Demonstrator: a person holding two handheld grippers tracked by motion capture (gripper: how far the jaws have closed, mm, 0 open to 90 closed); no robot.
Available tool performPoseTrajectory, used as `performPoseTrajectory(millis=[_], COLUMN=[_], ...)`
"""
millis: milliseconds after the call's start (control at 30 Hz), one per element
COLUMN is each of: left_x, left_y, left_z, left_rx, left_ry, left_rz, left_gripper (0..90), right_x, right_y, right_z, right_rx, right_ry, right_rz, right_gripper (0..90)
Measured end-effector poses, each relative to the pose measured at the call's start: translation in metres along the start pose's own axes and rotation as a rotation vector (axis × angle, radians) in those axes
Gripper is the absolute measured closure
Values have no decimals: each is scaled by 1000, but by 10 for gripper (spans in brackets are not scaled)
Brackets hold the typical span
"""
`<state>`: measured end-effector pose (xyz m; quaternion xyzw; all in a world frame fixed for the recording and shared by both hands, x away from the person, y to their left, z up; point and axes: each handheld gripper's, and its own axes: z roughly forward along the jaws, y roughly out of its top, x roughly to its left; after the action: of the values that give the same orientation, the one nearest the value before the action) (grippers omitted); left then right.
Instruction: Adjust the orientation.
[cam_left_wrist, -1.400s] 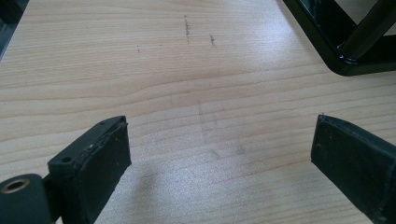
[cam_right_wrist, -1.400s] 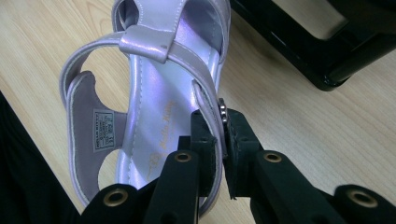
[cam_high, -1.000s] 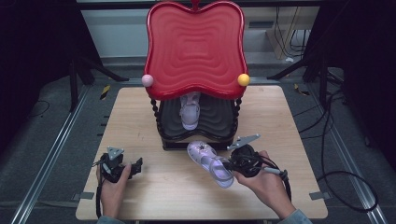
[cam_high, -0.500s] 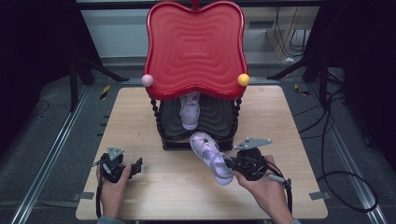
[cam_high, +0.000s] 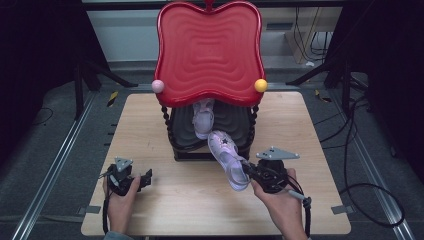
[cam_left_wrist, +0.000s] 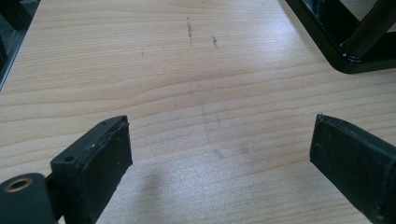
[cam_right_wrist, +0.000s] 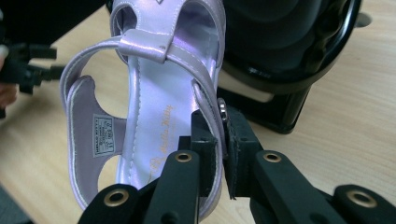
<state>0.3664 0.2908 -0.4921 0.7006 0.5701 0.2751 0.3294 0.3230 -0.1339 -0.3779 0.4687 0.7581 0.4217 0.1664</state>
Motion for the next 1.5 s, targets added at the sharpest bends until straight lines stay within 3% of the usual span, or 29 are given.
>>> performPoseTrajectory(millis=[533,967,1100,1500], left_x=[-1,-2,-2,-3], left_y=[0,0,0,-1], left_z=[1,2,2,2], left_rx=[2,3,6,9], left_ry=[-5,-11,-15,-21], left_rz=[2,2,5,5], left_gripper=[52,52,53,53], right_x=[-3,4,5,15], right_y=[17,36,40,47], right_z=[27,55,62,81], right_rx=[-148,-229,-246,-291], right_ry=[-146,-215,-234,-300], right_rz=[163,274,297,309], right_gripper=[839,838,838,838])
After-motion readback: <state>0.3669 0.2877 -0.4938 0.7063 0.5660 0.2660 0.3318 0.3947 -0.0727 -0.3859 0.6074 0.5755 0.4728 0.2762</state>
